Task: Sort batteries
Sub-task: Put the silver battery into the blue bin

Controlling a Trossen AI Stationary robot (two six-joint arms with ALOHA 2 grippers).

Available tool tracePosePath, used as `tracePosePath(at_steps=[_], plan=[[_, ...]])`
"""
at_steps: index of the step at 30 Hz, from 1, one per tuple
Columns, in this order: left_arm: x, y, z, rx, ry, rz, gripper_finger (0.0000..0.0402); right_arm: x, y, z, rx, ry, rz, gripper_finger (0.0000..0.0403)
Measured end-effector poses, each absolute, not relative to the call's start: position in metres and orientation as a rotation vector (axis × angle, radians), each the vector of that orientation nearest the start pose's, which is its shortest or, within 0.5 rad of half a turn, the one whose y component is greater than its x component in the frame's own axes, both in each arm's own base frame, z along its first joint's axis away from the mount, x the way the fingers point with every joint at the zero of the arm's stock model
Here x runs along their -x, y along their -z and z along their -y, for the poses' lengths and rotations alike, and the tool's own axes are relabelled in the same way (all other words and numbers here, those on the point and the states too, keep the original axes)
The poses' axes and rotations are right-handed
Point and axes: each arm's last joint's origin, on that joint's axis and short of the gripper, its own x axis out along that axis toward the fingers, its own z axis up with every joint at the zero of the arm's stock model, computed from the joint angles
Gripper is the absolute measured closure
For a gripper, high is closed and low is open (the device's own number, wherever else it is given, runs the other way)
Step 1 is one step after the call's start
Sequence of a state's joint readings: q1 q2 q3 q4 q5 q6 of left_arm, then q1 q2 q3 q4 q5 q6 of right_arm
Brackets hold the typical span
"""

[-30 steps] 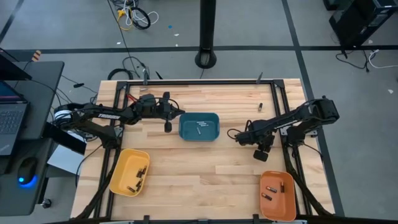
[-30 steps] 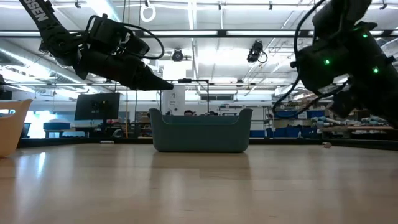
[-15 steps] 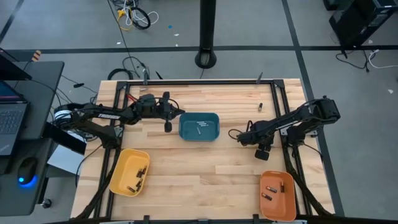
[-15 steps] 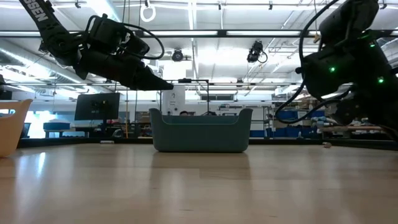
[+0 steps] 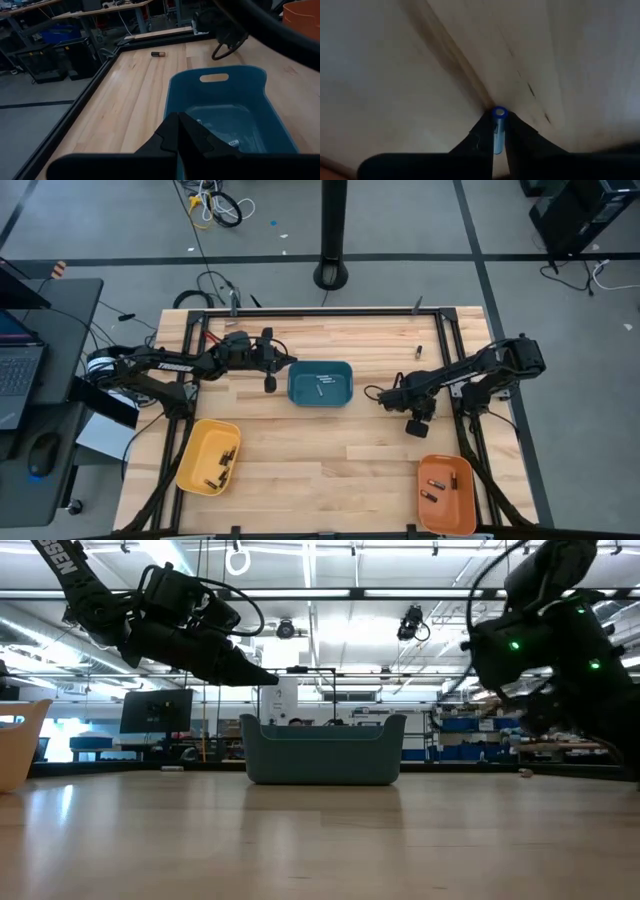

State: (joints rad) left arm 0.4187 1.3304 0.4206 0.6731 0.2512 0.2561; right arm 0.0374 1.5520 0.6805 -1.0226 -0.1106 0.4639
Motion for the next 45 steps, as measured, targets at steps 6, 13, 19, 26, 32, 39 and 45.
tracePosePath(at_steps=[6, 13, 19, 26, 32, 39, 45], plan=[[-0.23, -0.181, -0.094, -0.175, -0.137, -0.244, 0.0392, -0.209, -0.135, -0.002, -0.431, 0.33, -1.735, 0.0361], [-0.23, -0.181, -0.094, -0.175, -0.137, -0.244, 0.0392, -0.233, -0.152, 0.008, -0.453, 0.315, -1.596, 0.0363], [-0.229, -0.18, -0.094, -0.173, -0.141, -0.249, 0.0392, -0.249, -0.173, 0.009, -0.444, 0.241, -1.554, 0.0364], [-0.229, -0.18, -0.095, -0.176, -0.159, -0.253, 0.0392, -0.269, -0.212, 0.012, -0.408, 0.194, -1.471, 0.0364], [-0.23, -0.183, -0.096, -0.188, -0.193, -0.233, 0.0392, -0.294, -0.265, 0.02, -0.287, 0.189, -1.267, 0.0364], [-0.231, -0.19, -0.097, -0.213, -0.206, -0.16, 0.0392, -0.333, -0.286, 0.053, -0.182, 0.178, -1.078, 0.0364], [-0.231, -0.191, -0.097, -0.215, -0.21, -0.152, 0.0392, -0.377, -0.257, 0.079, -0.088, 0.123, -1.146, 0.0364]])
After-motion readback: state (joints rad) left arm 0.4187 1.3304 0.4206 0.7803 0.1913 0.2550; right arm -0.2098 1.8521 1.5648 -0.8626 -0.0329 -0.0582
